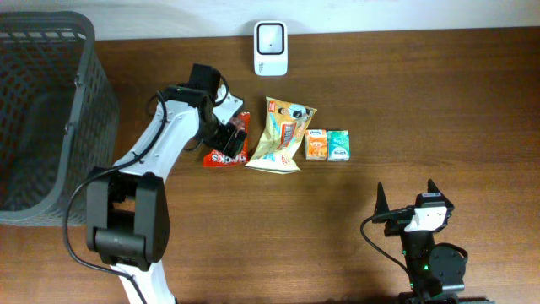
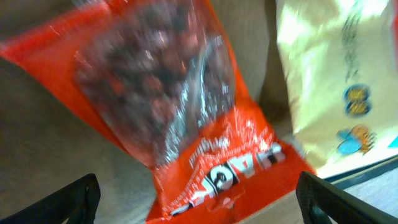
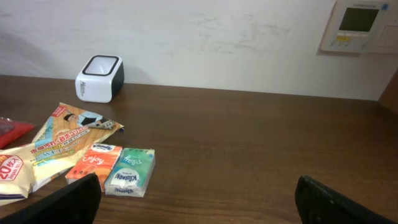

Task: Scan the item barcode
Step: 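Place the red HACKS bag left of the yellow bag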

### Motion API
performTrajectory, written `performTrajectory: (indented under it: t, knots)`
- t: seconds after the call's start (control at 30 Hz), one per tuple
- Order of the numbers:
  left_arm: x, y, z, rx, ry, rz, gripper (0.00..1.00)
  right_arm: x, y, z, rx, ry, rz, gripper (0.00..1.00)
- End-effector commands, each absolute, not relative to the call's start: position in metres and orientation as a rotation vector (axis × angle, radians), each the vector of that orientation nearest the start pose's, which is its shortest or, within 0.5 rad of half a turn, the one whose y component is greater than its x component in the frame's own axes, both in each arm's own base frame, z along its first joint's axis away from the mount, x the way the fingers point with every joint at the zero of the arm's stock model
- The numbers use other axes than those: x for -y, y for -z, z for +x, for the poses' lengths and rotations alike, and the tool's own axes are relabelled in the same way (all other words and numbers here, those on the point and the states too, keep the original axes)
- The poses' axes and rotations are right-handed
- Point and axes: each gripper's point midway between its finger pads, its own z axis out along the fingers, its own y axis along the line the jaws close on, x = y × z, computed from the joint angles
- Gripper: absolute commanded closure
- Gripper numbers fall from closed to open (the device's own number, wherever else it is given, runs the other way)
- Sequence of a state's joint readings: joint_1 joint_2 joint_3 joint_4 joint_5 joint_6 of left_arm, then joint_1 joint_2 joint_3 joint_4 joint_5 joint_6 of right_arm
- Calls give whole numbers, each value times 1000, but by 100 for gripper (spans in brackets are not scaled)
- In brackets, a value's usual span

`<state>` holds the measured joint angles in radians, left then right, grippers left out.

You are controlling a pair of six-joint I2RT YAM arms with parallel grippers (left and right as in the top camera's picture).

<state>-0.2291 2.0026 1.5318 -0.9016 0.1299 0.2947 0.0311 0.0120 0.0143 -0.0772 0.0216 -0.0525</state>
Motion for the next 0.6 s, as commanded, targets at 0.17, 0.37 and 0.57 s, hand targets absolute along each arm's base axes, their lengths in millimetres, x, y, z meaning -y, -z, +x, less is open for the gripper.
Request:
performTrajectory:
  t: [0.17,0.37,0.57]
  knots:
    - [100,-281,393,-2672,208,410,1,-1,-155,246,-1652,46,-40,1]
    - [68,-327,296,-2741,179,76,1,-1,-155,246,-1651,46,-40,2]
    - [37,-290,258,-2823,22,-337,1,-1,-155,246,-1652,46,-41,2]
